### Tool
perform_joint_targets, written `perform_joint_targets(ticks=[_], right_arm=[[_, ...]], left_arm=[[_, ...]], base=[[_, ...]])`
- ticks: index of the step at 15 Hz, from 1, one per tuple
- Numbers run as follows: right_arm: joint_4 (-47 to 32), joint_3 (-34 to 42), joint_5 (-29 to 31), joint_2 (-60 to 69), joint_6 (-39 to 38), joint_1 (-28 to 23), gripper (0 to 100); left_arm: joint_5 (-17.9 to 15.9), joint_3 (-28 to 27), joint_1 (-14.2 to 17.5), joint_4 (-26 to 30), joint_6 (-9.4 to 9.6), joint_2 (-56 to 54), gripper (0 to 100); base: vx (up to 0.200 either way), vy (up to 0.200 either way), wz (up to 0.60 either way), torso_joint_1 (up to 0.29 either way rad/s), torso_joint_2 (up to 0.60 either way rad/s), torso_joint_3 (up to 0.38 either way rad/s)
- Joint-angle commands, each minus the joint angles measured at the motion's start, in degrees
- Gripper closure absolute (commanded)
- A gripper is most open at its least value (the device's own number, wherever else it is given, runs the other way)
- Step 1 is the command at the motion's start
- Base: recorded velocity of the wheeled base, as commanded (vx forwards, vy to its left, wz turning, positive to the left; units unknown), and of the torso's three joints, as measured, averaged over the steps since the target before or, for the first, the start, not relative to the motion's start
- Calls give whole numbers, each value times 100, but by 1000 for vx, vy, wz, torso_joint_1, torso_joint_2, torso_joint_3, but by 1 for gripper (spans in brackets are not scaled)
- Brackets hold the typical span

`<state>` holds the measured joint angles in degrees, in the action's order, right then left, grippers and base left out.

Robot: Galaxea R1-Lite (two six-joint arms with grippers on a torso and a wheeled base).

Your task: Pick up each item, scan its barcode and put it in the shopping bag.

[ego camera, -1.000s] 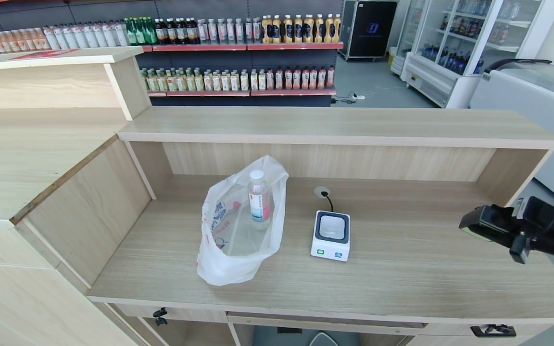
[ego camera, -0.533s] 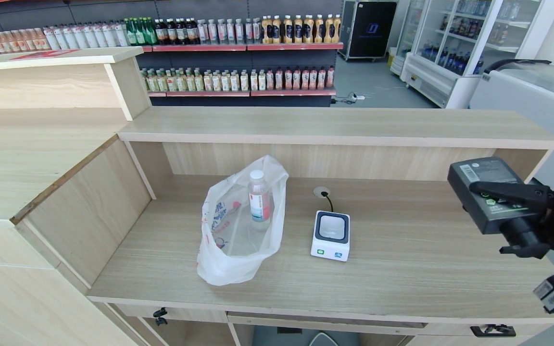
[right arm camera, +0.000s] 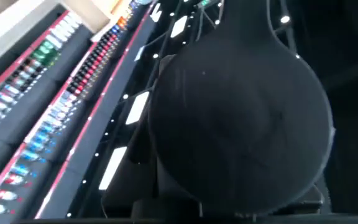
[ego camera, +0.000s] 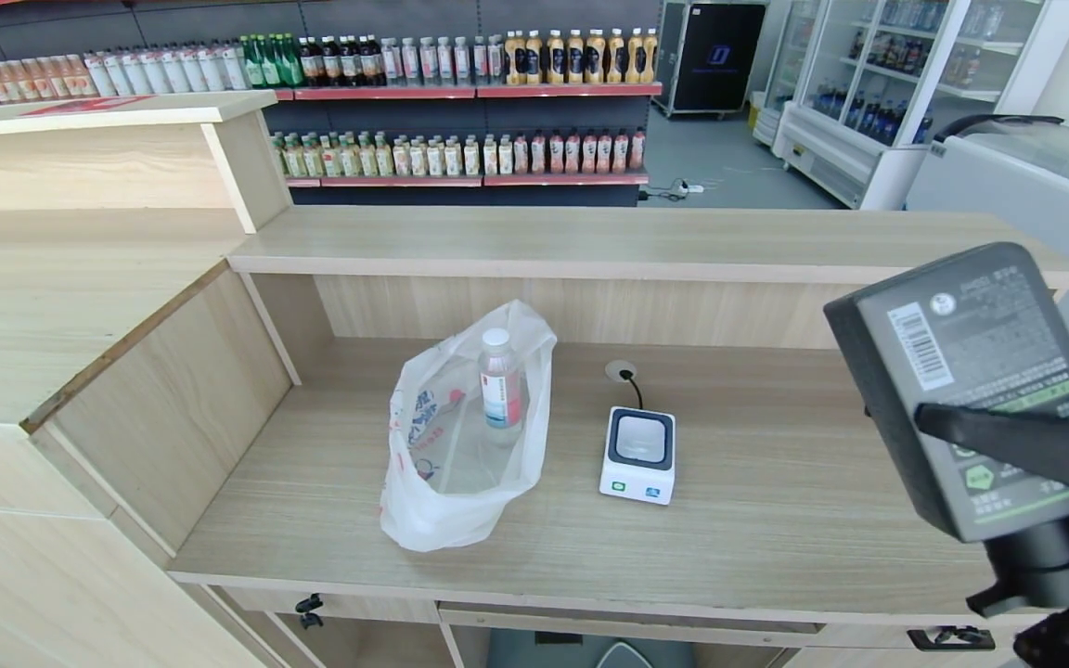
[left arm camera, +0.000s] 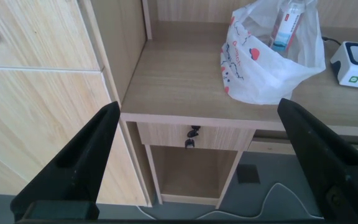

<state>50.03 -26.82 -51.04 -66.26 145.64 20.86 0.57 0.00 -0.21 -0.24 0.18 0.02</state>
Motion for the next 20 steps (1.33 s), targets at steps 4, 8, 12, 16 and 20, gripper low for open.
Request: perform_joint_targets(ticks=[4, 8, 12, 16, 20], right_arm=[[-257, 107, 86, 790, -132, 753, 100], [-855, 116, 59, 1097, -168, 771, 100], [-1030, 80, 50, 1264, -203, 797, 100], [-1039, 80, 50, 1308, -212, 929, 100], [-1136, 80, 50, 1299, -194, 973, 100]], left_arm=[[4, 0, 3, -2, -9, -2, 0], [4, 0, 3, -2, -1, -2, 0], [4, 0, 3, -2, -1, -2, 0], [4, 0, 3, -2, -1, -2, 0], [4, 0, 3, -2, -1, -2, 0]], base=[[0, 0, 0, 0, 0, 0], [0, 0, 0, 0, 0, 0], [0, 0, 0, 0, 0, 0], [0, 0, 0, 0, 0, 0], [0, 0, 0, 0, 0, 0]])
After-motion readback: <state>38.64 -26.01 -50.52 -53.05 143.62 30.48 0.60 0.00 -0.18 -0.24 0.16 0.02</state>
